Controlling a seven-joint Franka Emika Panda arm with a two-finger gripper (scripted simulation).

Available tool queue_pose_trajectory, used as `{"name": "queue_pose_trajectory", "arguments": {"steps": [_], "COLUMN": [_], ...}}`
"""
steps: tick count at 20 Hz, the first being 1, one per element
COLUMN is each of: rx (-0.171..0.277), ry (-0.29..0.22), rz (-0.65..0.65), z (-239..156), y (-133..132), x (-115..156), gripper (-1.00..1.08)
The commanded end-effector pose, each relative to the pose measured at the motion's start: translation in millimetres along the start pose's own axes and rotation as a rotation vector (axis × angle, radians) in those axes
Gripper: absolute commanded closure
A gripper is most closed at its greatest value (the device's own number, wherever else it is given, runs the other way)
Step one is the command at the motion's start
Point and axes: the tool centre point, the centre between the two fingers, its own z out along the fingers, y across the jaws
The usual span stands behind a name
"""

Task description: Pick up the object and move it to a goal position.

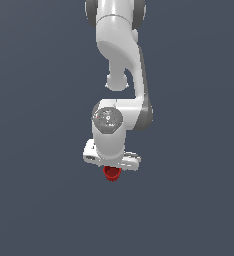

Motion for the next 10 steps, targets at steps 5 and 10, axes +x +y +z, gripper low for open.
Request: {"name": "queue_pose_trajectory", "arguments": {"steps": [5, 10], "rx": [0.0, 0.0], "ry": [0.001, 0.001], "rz": [0.0, 0.002], "z": [15.5, 43.5], "y": [-0.2, 0.0], "x": [0.0, -0.5], "gripper": [-0.92, -0.92]}}
